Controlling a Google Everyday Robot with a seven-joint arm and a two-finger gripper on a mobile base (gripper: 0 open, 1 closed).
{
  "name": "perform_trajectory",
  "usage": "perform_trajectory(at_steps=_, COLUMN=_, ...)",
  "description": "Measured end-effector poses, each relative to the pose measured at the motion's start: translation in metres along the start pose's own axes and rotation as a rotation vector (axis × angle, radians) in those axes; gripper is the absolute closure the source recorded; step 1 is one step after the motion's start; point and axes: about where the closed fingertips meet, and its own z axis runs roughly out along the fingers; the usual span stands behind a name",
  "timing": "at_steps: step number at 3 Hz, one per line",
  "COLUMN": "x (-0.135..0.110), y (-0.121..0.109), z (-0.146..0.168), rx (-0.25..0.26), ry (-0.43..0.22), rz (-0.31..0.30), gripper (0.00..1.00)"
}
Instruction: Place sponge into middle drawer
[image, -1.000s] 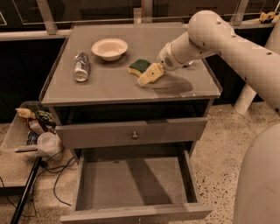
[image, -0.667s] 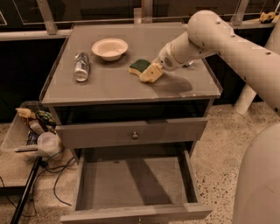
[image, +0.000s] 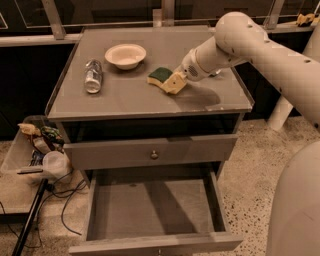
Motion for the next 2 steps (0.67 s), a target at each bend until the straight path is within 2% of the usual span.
perform_trajectory(at_steps=1, x=-0.006, y=0.005, z=-0.004, rx=-0.003, ry=0.015, rz=-0.029, gripper=1.00)
perform_trajectory(at_steps=2, x=-0.011, y=0.022, z=-0.025, rx=-0.012, ry=0.002, rz=-0.053, gripper=1.00)
